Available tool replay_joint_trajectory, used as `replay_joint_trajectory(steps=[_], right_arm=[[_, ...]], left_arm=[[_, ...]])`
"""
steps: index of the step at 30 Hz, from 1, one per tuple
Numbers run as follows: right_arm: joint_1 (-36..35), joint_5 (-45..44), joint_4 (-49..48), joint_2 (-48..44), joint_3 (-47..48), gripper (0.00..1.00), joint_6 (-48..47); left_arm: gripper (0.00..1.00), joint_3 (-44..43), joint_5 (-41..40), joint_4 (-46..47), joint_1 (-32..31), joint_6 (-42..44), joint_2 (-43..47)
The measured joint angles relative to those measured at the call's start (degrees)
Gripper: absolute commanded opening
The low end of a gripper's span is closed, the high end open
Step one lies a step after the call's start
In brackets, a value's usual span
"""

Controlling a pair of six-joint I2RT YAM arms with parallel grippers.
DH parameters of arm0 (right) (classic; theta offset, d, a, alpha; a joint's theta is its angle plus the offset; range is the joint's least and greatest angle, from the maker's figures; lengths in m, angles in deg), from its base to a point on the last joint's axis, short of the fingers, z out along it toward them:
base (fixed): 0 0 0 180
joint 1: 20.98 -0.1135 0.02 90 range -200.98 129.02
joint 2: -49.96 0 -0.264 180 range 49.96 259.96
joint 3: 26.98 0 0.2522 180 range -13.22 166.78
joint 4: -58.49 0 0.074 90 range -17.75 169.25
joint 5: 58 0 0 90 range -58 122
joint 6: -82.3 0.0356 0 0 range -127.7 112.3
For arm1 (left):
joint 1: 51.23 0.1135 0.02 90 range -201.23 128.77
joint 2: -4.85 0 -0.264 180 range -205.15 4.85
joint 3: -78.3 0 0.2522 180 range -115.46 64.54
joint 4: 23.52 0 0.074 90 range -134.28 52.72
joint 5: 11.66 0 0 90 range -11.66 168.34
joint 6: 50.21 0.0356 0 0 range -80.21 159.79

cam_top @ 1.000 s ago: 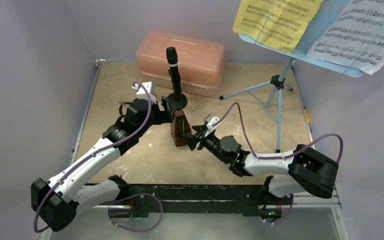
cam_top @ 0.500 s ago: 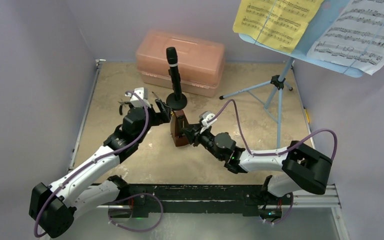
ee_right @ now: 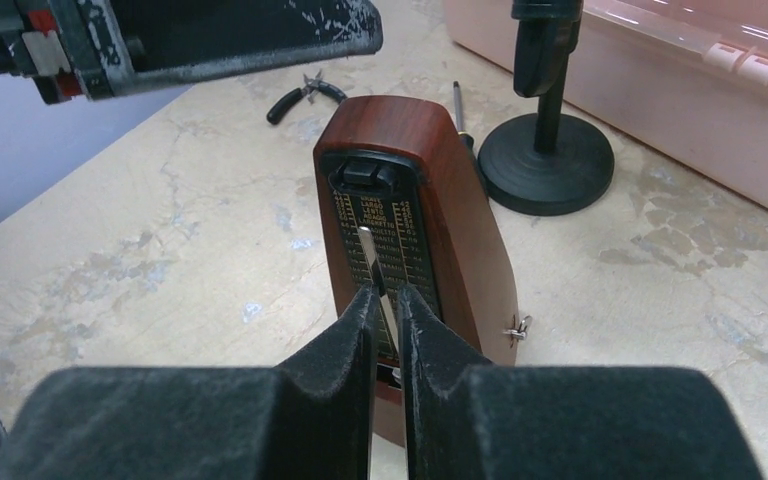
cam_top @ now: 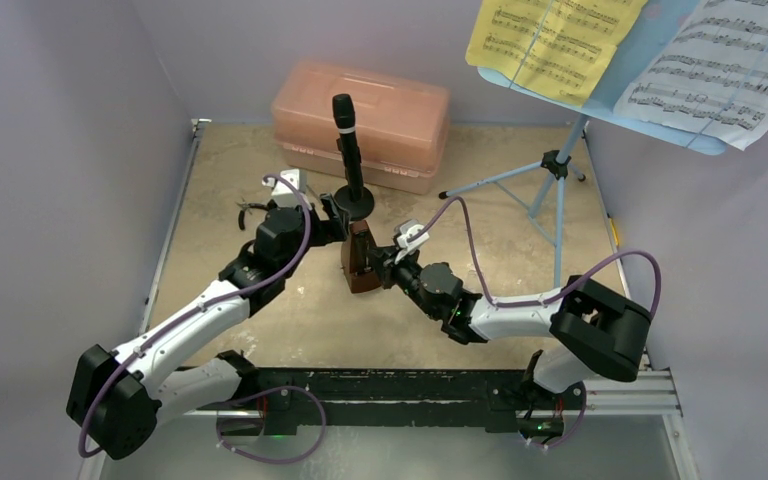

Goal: Pack up the instrument practice props
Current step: Hook the pendulum onto the metronome.

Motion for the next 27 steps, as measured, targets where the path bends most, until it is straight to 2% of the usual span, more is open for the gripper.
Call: replay_joint_trajectory(steps=[27], right_arm=[[0.0, -1.31, 1.88, 1.55, 2.49, 0.01, -0.42]], left_arm=[[0.76, 0.66, 16.87, 4.72, 0.02, 1.27, -1.29]])
